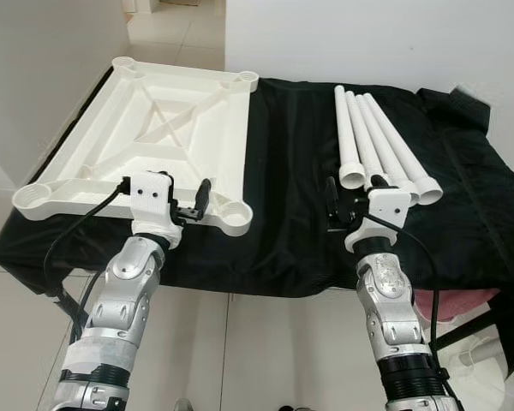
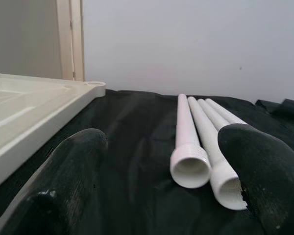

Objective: Building children table

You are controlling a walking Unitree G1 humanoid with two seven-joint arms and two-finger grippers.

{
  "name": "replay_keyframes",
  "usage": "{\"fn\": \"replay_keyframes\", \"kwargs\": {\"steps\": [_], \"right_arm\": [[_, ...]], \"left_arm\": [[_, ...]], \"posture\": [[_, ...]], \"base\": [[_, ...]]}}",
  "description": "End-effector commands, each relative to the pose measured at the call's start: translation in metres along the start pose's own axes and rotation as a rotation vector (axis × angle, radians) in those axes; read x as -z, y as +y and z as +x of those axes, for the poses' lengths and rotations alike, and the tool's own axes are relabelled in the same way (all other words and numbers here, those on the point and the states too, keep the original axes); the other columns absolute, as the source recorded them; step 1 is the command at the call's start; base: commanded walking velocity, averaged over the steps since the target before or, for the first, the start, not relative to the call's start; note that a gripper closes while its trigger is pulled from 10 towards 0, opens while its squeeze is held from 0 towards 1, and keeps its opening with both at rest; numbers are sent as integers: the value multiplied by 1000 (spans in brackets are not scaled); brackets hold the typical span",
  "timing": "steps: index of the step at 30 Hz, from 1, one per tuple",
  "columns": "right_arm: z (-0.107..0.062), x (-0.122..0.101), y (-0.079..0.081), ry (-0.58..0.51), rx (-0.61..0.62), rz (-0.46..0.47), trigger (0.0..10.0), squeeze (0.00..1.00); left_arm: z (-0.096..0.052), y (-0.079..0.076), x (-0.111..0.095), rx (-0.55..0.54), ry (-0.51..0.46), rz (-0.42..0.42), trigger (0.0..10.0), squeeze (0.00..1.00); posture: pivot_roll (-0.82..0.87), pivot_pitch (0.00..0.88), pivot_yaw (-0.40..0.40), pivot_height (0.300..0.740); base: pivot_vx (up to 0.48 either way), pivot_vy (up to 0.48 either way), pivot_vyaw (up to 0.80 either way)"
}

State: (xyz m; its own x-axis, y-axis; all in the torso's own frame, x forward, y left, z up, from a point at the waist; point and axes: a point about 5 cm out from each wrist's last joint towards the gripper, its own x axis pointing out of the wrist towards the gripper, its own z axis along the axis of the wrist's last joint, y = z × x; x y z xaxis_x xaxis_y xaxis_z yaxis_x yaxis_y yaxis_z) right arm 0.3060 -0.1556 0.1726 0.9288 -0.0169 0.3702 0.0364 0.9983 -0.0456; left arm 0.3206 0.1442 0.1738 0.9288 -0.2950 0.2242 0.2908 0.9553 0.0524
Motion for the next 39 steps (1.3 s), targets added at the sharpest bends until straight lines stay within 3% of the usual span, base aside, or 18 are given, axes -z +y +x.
{"fn": "replay_keyframes", "kwargs": {"steps": [1, 11, 19, 26, 39], "right_arm": [[-2, 4, -3, 12, 14, -12, 10000, 0], [-2, 6, -6, 16, 18, -33, 10000, 0], [1, 5, -6, 14, 19, -25, 10000, 0], [1, 5, -4, 3, 6, -34, 10000, 0], [0, 5, -4, -2, -3, -45, 10000, 0]], "left_arm": [[0, -4, 2, 48, 2, 10, 10000, 0], [1, 11, 2, 0, 13, 58, 10000, 0], [2, 11, 1, -3, 7, 54, 10000, 0], [1, 13, 1, -15, 3, 51, 10000, 0], [0, 18, 0, -43, -6, 39, 10000, 0]], "posture": [[-13, 59, -26, 740], [-8, 50, -34, 740], [-3, 51, -36, 740], [-1, 53, -40, 740], [-1, 57, -45, 740]], "base": [[0, 0, 0], [0, 0, 0], [0, 0, 0], [0, 0, -566], [265, 0, 0]]}}
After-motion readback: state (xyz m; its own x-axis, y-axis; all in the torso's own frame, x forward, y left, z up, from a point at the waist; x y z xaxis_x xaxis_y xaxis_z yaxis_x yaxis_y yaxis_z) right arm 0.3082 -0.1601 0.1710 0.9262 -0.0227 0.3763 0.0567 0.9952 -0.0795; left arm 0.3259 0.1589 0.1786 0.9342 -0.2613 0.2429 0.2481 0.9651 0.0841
